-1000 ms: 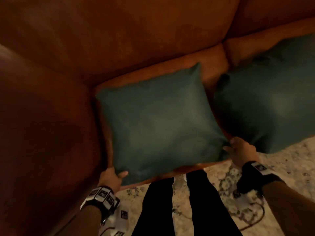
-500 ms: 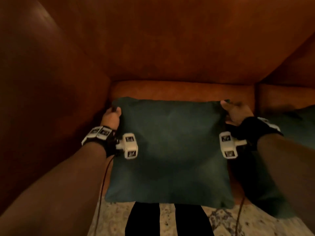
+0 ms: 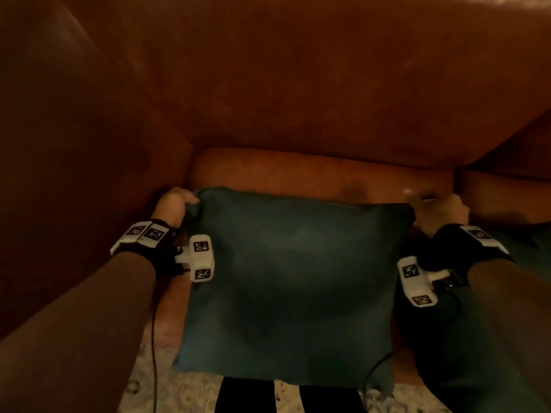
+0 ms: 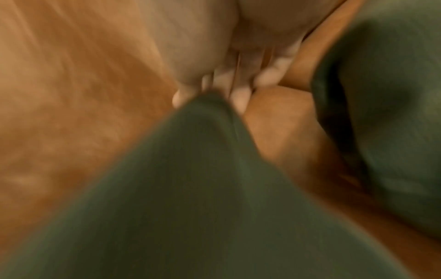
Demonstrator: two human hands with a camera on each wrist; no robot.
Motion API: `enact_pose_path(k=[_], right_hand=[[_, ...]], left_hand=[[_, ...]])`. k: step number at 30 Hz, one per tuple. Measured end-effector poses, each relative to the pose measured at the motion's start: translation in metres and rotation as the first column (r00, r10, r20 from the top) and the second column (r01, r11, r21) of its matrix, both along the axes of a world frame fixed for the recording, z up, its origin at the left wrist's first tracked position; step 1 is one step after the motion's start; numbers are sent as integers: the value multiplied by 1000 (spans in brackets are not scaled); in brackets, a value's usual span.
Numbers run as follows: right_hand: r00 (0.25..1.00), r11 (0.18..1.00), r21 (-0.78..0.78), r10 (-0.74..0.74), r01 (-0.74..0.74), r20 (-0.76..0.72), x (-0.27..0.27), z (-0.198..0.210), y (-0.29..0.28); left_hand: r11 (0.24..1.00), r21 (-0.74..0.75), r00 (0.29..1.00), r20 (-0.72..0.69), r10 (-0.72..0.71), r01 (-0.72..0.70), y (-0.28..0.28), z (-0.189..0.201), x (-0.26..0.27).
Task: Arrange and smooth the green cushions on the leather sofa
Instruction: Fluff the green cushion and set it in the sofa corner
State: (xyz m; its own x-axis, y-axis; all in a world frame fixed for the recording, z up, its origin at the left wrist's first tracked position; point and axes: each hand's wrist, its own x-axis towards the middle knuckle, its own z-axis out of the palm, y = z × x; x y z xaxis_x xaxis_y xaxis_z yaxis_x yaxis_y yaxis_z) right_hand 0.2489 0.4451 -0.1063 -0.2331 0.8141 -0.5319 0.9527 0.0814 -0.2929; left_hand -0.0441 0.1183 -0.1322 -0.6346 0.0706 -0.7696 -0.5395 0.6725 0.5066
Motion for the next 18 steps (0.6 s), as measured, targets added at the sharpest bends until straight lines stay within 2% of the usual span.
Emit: enact_pose_path(k=[2, 4, 6, 8, 9, 10, 11, 13, 14, 16, 18], right_hand=[[996, 995, -58, 76, -78, -35, -2, 10, 6], [985, 975, -138, 166, -172, -52, -4, 15, 8], [965, 945, -196, 259, -264, -49, -8, 11, 8], [950, 928, -207, 309, -310, -37, -7, 3, 9], [956, 937, -191, 293, -293, -26, -5, 0, 10], [966, 950, -176, 259, -259, -28, -3, -2, 10], [975, 960, -166, 221, -224, -35, 1, -4, 10], [980, 973, -126, 192, -196, -44, 7, -5, 9], [981, 975, -112, 188, -192, -42, 8, -5, 8], [982, 976, -107, 187, -187, -11, 8, -5, 8], [947, 952, -122, 296, -282, 121, 2, 1, 9]], left_hand=[[998, 18, 998, 15, -68, 68, 4, 8, -13], [978, -15, 977, 51, -206, 207, 8, 13, -22], [920, -74, 921, 92, -378, 385, 12, 16, -26], [869, -90, 873, 63, -483, 487, 13, 19, -28], [872, -65, 874, 28, -485, 486, 14, 21, -28], [913, -17, 914, 17, -406, 407, 13, 24, -26], [962, 53, 962, 25, -271, 270, 9, 18, -26], [990, 90, 992, 52, -111, 106, 6, 18, -22], [995, 66, 994, 80, -76, 71, 5, 18, -20], [997, 26, 988, 133, -80, 77, 10, 28, -17], [969, 63, 949, 197, -247, 239, 18, 41, -17]])
